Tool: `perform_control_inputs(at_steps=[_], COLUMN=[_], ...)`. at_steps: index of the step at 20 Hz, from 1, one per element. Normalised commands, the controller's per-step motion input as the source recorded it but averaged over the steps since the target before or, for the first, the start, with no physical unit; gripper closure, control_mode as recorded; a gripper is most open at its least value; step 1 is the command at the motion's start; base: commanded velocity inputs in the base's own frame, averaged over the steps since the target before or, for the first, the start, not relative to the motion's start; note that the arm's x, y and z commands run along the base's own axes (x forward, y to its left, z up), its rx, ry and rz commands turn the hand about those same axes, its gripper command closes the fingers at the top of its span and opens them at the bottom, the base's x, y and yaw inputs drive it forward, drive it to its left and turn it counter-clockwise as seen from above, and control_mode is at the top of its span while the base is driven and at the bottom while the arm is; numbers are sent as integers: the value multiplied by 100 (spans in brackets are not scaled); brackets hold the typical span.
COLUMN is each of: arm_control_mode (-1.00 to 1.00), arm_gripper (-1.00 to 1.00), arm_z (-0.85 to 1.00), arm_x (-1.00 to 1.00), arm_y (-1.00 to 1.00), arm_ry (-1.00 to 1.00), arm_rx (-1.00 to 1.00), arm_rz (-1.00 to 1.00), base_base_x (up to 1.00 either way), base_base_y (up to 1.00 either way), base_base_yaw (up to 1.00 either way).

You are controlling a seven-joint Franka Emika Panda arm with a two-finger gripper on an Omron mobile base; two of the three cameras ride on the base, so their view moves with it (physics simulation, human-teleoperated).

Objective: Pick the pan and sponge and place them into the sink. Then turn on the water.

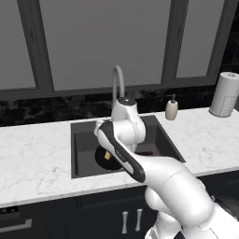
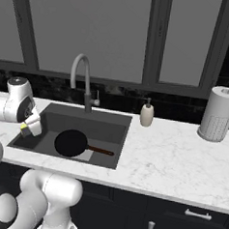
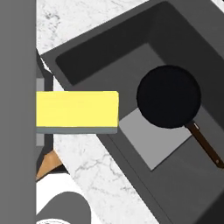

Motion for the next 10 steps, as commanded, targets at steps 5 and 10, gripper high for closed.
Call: perform_control_inputs(at_steps=[5, 10], arm_control_mode=[-100, -100], arm_gripper=[100, 100], arm_z=[1, 0], arm_x=[28, 37], arm_y=[-48, -23], arm_ry=[1, 0], arm_rx=[0, -1], arm_rz=[-3, 0], base_base_x=[0, 0], base_base_y=[0, 0], base_base_yaw=[0, 0])
